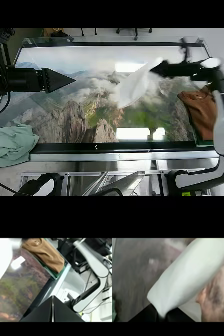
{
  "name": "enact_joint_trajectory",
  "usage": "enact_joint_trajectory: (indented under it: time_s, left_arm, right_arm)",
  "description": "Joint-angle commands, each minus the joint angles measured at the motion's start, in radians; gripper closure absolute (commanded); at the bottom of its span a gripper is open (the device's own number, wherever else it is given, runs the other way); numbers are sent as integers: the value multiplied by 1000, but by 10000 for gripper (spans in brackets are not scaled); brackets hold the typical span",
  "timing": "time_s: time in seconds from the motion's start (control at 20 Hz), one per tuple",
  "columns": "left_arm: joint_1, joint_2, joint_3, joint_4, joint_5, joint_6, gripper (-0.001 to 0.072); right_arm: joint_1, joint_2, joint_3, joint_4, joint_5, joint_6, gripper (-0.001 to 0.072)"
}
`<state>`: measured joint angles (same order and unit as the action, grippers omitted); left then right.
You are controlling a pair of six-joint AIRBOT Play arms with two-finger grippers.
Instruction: Fold the shirts.
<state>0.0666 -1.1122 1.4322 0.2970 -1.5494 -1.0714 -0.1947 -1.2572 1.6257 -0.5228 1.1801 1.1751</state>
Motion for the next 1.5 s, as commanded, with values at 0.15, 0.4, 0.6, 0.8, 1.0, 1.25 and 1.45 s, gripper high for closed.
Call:
enact_joint_trajectory:
  time_s: [0.15,0.4,0.6,0.8,1.0,1.25,1.45]
  left_arm:
    - [1,0,0,0,-8,2,689]
    - [1,0,0,8,-22,9,689]
    - [0,0,0,81,-23,9,689]
    - [0,0,0,78,-23,9,689]
    - [0,0,0,78,-24,9,689]
    - [1,0,0,78,-47,9,689]
    - [1,0,0,78,-3,9,689]
  right_arm:
    - [-435,85,167,11,5,187,690]
    - [-688,95,167,-69,164,365,690]
    - [-780,159,166,-405,367,557,690]
    - [-782,174,146,-710,636,621,689]
    - [-782,191,8,-832,657,620,586]
    - [-782,165,-47,-863,648,608,190]
    - [-776,165,-22,-467,478,563,435]
